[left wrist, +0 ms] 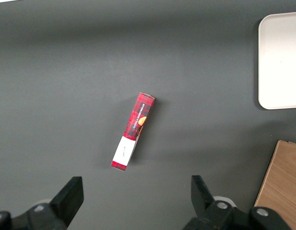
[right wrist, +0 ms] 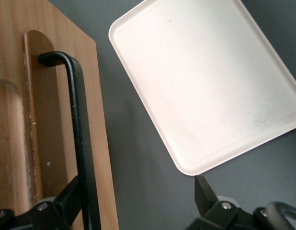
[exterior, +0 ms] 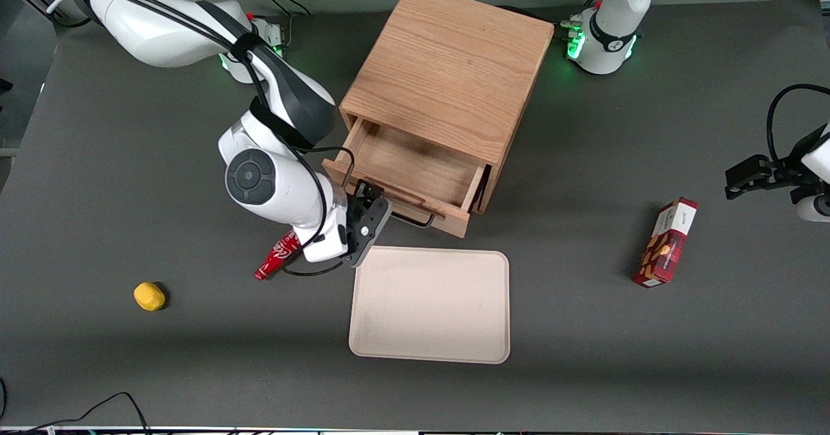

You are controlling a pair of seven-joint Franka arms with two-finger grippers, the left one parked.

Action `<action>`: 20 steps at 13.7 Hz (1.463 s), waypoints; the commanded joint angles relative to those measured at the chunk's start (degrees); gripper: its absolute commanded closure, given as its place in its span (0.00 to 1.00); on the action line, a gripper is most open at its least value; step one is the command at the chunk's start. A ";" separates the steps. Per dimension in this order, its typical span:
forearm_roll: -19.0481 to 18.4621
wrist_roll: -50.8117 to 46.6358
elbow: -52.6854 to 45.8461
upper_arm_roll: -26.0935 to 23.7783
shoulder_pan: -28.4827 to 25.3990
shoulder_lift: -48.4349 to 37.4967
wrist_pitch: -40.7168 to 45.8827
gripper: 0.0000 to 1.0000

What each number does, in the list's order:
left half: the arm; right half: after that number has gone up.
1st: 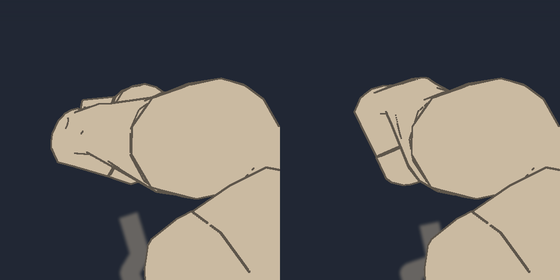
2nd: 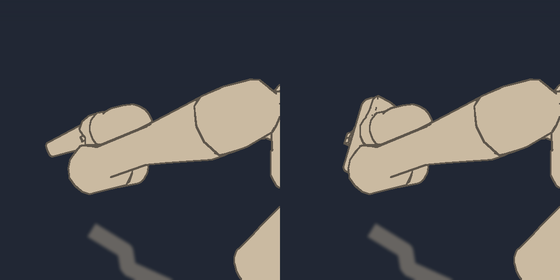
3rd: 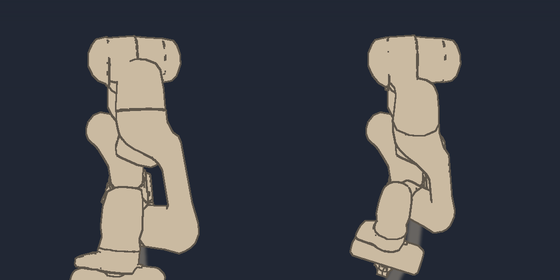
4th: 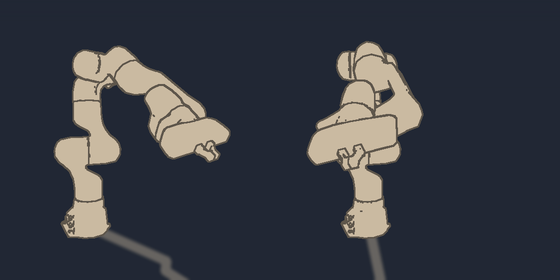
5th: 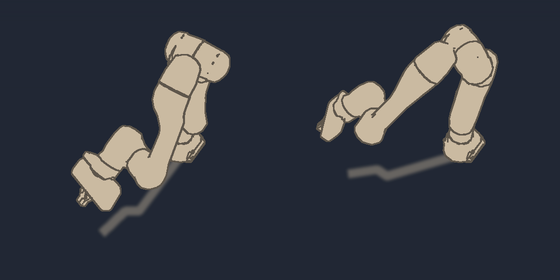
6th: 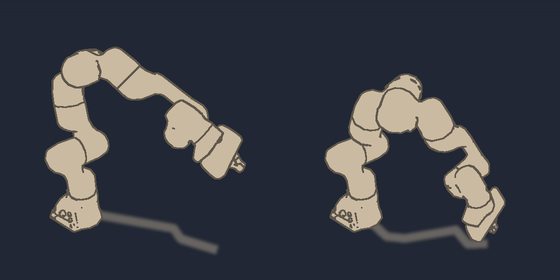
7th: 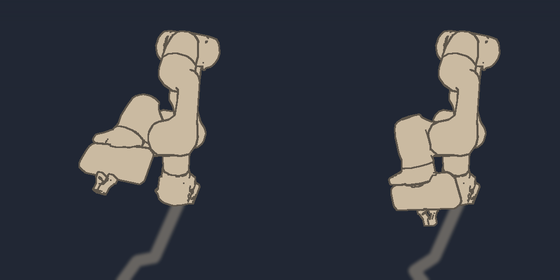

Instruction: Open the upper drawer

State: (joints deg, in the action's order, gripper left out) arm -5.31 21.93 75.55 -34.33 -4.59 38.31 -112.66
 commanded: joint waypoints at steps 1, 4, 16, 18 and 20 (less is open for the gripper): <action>-1.02 3.11 -4.36 1.10 -0.42 2.11 0.51 0.00; -1.02 4.79 -6.03 2.42 -0.42 3.51 -0.02 0.00; 12.21 -14.59 -12.27 4.09 -0.42 -0.59 4.54 0.00; 16.02 -17.88 -11.93 4.62 2.12 -5.41 10.15 0.00; 15.33 -17.01 -11.48 10.73 3.18 -12.35 20.66 0.00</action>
State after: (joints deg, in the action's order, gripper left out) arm 8.00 5.55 61.92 -28.98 -2.97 33.31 -100.02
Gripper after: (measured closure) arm 0.000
